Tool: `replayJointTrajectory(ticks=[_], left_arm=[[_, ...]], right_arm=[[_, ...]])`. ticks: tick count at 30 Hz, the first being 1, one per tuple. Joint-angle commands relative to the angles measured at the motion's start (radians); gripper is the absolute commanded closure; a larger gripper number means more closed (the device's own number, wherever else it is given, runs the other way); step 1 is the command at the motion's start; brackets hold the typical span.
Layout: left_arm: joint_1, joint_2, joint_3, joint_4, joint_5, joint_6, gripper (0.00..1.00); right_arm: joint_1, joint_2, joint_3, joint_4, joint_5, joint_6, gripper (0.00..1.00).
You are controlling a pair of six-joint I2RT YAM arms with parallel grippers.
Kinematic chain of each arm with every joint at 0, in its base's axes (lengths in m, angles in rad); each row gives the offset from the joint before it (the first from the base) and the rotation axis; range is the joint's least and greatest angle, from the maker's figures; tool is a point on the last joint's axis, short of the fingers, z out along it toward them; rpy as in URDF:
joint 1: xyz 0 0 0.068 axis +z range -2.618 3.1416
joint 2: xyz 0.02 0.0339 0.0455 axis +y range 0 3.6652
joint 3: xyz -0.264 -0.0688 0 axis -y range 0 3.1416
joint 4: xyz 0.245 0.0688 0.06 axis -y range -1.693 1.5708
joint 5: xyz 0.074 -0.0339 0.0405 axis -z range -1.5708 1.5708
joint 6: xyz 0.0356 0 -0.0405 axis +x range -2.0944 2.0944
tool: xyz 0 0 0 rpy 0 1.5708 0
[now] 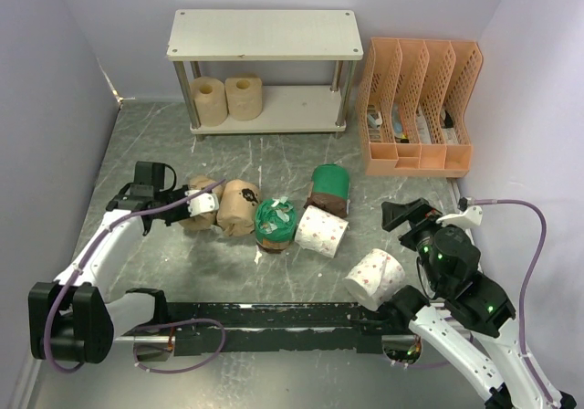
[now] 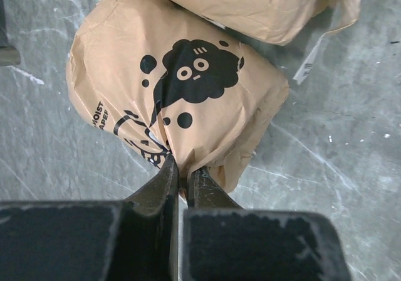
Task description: Place and organize the paper towels onto the shelf
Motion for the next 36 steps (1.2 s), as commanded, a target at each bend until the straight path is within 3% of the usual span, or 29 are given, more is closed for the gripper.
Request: replayJointTrajectory(ticks=[1, 9, 14, 17, 22, 24, 30, 36], left_arm=[[0.004, 0.033, 0.082, -0.201, 0.096, 0.000, 0.93], [0.004, 0.217, 0.418, -0.501, 0.165, -0.170, 0.93], [0.004, 0.399, 0.723, -0.726, 0.305, -0.293, 0.93], [0.004, 0.449, 0.851, -0.763, 0.385, -0.421, 0.93], [-0.007, 0.368, 0.875, -0.486, 0.288, -0.889, 0.93], [-0.008, 0.278, 0.797, -0.297, 0.226, -1.108, 0.93], [-0.027, 0.102, 0.486, 0.314, 0.213, -1.732, 0.93], [-0.192, 0.334, 0.598, 0.353, 0.048, -2.050, 0.93]], right_arm=[[0.006, -0.004, -0.005, 0.006, 0.009, 0.000, 0.04], [0.006, -0.001, -0.002, 0.000, 0.009, 0.003, 0.04], [0.006, 0.001, 0.000, -0.001, 0.010, 0.006, 0.04], [0.006, 0.004, 0.001, -0.005, 0.013, 0.009, 0.04], [0.005, -0.007, 0.000, -0.009, 0.016, 0.016, 0.04], [0.006, -0.012, -0.002, -0.008, 0.018, 0.017, 0.04], [0.007, 0.005, 0.011, -0.028, 0.036, 0.030, 0.04], [0.006, 0.000, 0.017, -0.049, 0.045, 0.056, 0.04]])
